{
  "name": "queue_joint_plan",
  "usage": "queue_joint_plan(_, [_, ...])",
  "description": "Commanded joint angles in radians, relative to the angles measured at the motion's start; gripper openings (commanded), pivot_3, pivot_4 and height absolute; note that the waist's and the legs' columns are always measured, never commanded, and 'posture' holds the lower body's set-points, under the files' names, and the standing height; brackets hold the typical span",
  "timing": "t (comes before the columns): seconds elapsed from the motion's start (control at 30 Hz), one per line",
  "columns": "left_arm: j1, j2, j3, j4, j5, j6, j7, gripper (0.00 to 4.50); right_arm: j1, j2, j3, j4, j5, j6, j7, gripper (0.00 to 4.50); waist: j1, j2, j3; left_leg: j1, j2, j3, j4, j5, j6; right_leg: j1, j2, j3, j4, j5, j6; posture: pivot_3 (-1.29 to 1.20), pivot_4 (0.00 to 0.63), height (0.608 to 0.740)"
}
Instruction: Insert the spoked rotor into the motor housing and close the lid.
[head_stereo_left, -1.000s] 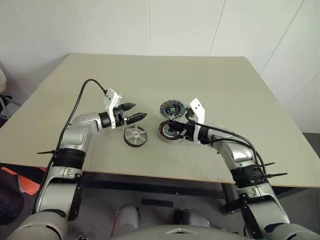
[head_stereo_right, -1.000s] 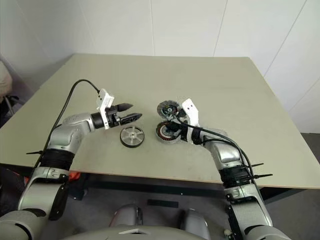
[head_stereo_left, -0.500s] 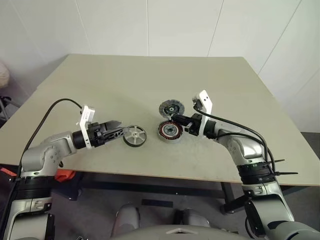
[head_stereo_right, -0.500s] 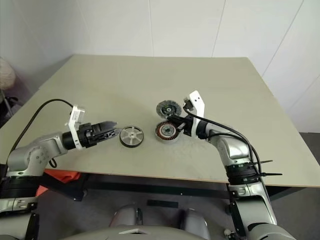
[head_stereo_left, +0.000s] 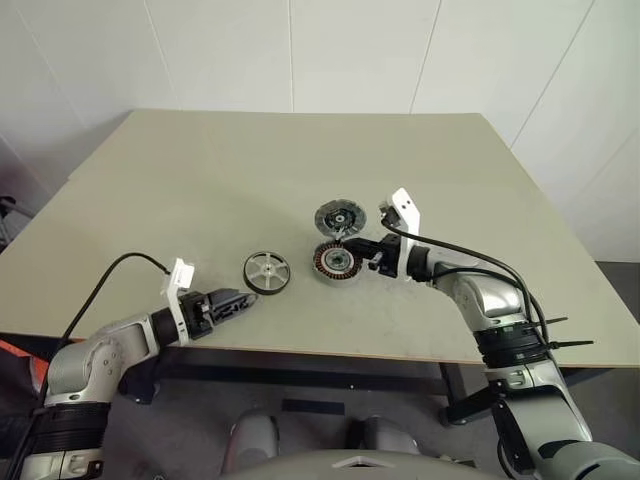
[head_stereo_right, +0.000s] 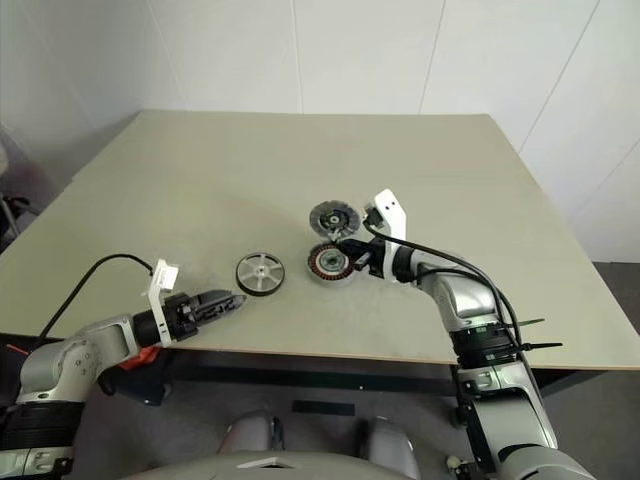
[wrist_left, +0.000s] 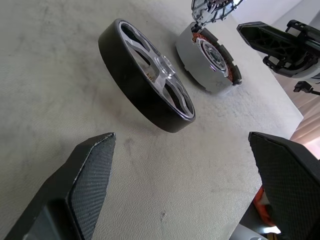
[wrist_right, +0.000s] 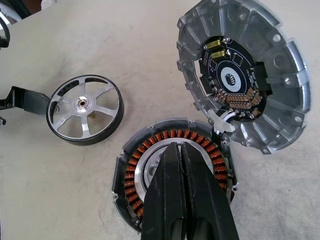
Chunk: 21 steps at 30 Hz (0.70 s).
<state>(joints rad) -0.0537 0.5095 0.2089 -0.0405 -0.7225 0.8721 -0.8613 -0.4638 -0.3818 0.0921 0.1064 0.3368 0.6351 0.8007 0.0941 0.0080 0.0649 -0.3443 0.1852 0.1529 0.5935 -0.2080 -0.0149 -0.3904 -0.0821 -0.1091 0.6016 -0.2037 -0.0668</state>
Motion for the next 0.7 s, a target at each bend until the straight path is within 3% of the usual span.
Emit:
queue_joint_plan(0.03, [-0.049, -0.035, -0.004, 0.028, 0.003, -0.021, 0.033, 4.5, -0.015, -0.005, -0.005, -0.021, -0.003, -0.02, 0.0, 0.03, 0.0, 0.0, 0.0, 0.0, 0.0, 0.0, 0.0, 0.0, 0.0, 0.0, 0.0, 0.0, 0.0, 0.0, 0.0, 0.0, 0.0, 0.74])
queue_joint_plan(0.23, [-0.161, -0.15, -0.087, 0.211, 0.11, -0.083, 0.109, 4.5, -0.006, -0.012, 0.0, -0.025, -0.016, -0.023, -0.009, 0.03, 0.009, 0.005, -0.001, 0.005, 0.001, 0.0, 0.0, 0.001, -0.001, 0.01, 0.001, 0.0, -0.004, 0.0, 0.001, 0.0, 0.0, 0.74])
queue_joint_plan(0.33, [-0.197, -0.182, -0.089, 0.261, 0.126, -0.106, 0.122, 4.5, -0.001, -0.02, -0.004, -0.024, -0.019, -0.023, -0.011, 0.03, 0.009, 0.009, -0.002, 0.014, 0.0, 0.0, -0.005, 0.001, -0.001, 0.023, 0.001, -0.001, -0.017, -0.001, 0.004, 0.0, 0.0, 0.74])
queue_joint_plan(0.53, [-0.226, -0.203, -0.102, 0.274, 0.142, -0.12, 0.122, 4.5, 0.008, -0.024, -0.003, -0.035, -0.018, -0.02, -0.015, 0.03, 0.009, 0.01, -0.002, 0.013, -0.003, 0.0, -0.012, 0.001, -0.001, 0.028, 0.0, -0.001, -0.03, 0.0, 0.008, 0.0, 0.0, 0.74])
queue_joint_plan(0.63, [-0.235, -0.203, -0.091, 0.273, 0.144, -0.125, 0.127, 3.92, 0.01, -0.024, 0.0, -0.037, -0.022, -0.023, -0.02, 0.0, 0.009, 0.01, -0.002, 0.013, -0.004, 0.0, -0.012, 0.001, -0.001, 0.028, -0.002, -0.002, -0.03, 0.0, 0.009, 0.0, 0.0, 0.74])
queue_joint_plan(0.7, [-0.234, -0.197, -0.085, 0.271, 0.143, -0.125, 0.124, 3.24, 0.011, -0.023, 0.001, -0.036, -0.021, -0.023, -0.022, 0.0, 0.007, 0.01, -0.002, 0.012, -0.004, 0.0, -0.013, 0.001, 0.0, 0.028, -0.002, -0.002, -0.029, 0.0, 0.009, 0.0, 0.0, 0.74])
